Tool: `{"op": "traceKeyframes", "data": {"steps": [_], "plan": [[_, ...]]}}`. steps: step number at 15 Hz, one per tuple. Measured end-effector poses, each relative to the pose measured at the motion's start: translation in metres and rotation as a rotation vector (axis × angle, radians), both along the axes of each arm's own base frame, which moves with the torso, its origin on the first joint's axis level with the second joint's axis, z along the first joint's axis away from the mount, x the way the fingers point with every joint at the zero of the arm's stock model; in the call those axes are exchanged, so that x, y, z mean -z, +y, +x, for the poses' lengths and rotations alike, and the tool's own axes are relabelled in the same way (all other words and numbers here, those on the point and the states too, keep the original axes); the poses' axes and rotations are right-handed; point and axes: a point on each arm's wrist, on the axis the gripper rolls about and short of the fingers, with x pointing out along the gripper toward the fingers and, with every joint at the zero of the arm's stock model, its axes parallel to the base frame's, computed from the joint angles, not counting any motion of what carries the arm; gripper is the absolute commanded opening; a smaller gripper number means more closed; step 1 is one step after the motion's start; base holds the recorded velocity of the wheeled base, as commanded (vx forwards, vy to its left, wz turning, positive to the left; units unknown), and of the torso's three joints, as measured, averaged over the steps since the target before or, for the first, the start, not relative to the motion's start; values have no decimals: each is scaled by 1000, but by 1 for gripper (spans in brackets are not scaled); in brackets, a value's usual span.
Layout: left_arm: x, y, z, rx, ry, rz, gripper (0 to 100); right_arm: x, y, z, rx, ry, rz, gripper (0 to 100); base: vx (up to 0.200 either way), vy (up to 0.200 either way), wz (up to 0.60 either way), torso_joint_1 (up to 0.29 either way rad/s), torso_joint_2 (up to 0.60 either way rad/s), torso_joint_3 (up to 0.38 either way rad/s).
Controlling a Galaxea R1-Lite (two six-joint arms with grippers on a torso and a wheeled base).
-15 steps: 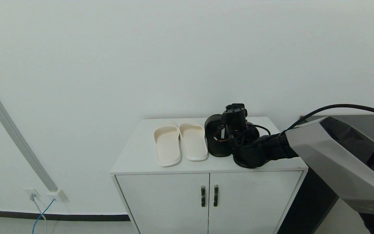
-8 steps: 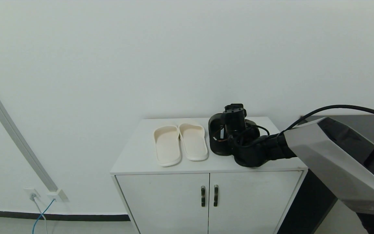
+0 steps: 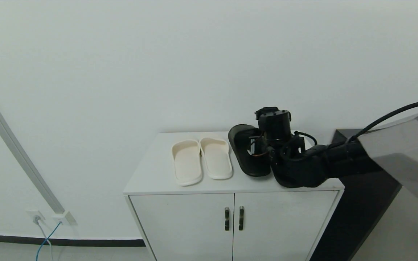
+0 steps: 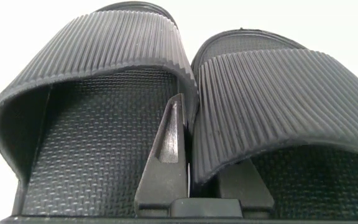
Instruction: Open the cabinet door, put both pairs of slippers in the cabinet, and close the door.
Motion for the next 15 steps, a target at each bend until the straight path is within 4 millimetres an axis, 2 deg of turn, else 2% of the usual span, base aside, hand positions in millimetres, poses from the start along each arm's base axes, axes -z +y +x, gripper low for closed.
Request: {"op": "traceKeyframes", "data": {"steps": [2,5,7,9,11,13,15], "plan": [[0,0,0,1,0,0,0,-13,-12,-36,-156,41,8,0,0,0,0,0,0,0],[0,0,0,2,0,2,0,-27,-39,-96,-484,101,10,0,0,0,0,0,0,0],[0,0,0,3,0,5,0,-33,-56,-126,-638,101,4,0,0,0,0,0,0,0],[0,0,0,3,0,4,0,-37,-67,-142,-700,53,-48,0,0,0,0,0,0,0],[0,0,0,4,1,4,0,-40,-73,-149,-722,-61,-80,0,0,0,0,0,0,0],[0,0,0,4,1,3,0,-35,-76,-155,-762,-139,-105,0,0,0,0,0,0,0],[0,0,0,4,1,2,0,-28,-78,-158,-770,-123,-116,0,0,0,0,0,0,0]]}}
